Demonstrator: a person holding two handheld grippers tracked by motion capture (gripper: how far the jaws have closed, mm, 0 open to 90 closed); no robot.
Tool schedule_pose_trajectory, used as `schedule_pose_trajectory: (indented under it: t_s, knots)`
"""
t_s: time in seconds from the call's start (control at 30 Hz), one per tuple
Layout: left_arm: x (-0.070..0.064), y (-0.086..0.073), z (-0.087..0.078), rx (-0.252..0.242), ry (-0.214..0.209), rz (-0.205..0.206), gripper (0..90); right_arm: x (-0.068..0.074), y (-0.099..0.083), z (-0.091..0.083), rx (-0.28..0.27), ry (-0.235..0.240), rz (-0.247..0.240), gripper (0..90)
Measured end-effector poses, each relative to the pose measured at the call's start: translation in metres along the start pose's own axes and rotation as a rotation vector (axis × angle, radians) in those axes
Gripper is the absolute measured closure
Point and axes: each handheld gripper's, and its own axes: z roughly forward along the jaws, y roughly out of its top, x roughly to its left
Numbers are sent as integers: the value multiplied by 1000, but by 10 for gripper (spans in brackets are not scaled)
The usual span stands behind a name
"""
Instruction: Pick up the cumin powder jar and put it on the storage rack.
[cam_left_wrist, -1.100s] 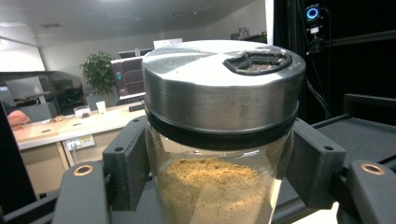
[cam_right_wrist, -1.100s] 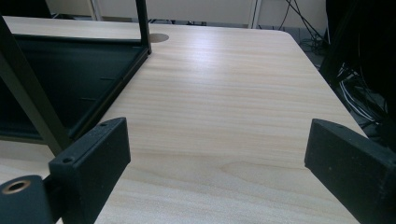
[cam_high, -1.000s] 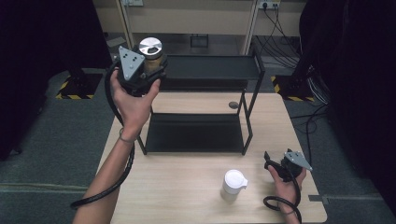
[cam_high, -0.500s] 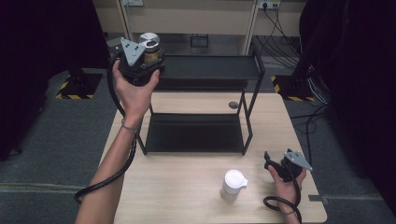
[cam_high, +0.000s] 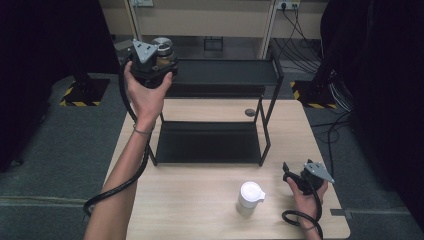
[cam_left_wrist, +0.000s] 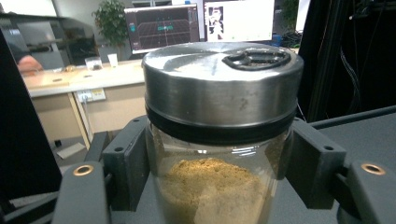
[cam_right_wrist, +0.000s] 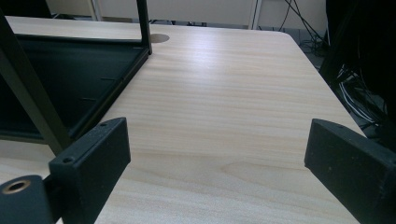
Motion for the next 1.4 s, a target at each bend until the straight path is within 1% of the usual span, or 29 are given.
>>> schedule_pose_trajectory:
  t_s: [0.03,0.1,0.17,0.23,0.43,0.53,0.57,0.6,0.67,0.7,0.73,0.77,0.87,0.9,1.0,1.07,1.13,1.23,1.3,1.4]
  knots:
    - [0,0,0,0,0,0,308,0,0,0,0,0,0,71]
    - [2,3,2,12,-3,-21,308,0,0,0,1,-1,-2,71]
    - [5,3,3,15,-11,-43,308,1,0,0,2,-2,-6,71]
    - [5,2,4,12,-15,-49,308,1,0,0,2,-1,-8,71]
    - [7,0,5,1,-21,-46,307,1,0,0,2,-1,-6,71]
    - [7,-1,5,-2,-23,-35,306,1,0,0,2,-1,-8,71]
    - [6,-2,5,-8,-18,-28,264,1,0,0,2,0,-8,71]
    - [5,-2,5,-14,-9,-22,264,1,0,0,2,0,-8,71]
    - [4,-5,4,-34,-5,-43,184,1,0,0,2,-1,-6,72]
    - [3,-5,3,-41,4,-49,145,1,0,0,2,0,-6,72]
    - [1,-6,2,-48,12,-48,96,1,0,0,2,0,-5,72]
    - [0,-7,1,-55,17,-44,72,1,0,0,2,0,-6,71]
    - [-3,-9,-3,-70,27,-29,34,1,0,0,2,-1,-9,71]
    - [-4,-10,-5,-78,31,-17,31,1,0,0,1,-2,-10,72]
    - [-5,-12,-11,-105,30,-7,20,1,0,0,2,-2,-9,71]
    - [-7,-14,-16,-121,25,8,14,1,1,0,2,-2,-5,71]
    - [-9,-16,-21,-140,28,27,14,1,1,0,3,-3,-8,71]
    - [-9,-20,-29,-172,25,19,14,2,1,0,3,-4,-11,72]
    - [-9,-22,-33,-183,25,23,13,1,1,0,3,-4,-8,71]
    - [-10,-25,-38,-190,25,46,13,2,1,0,3,-5,-9,72]
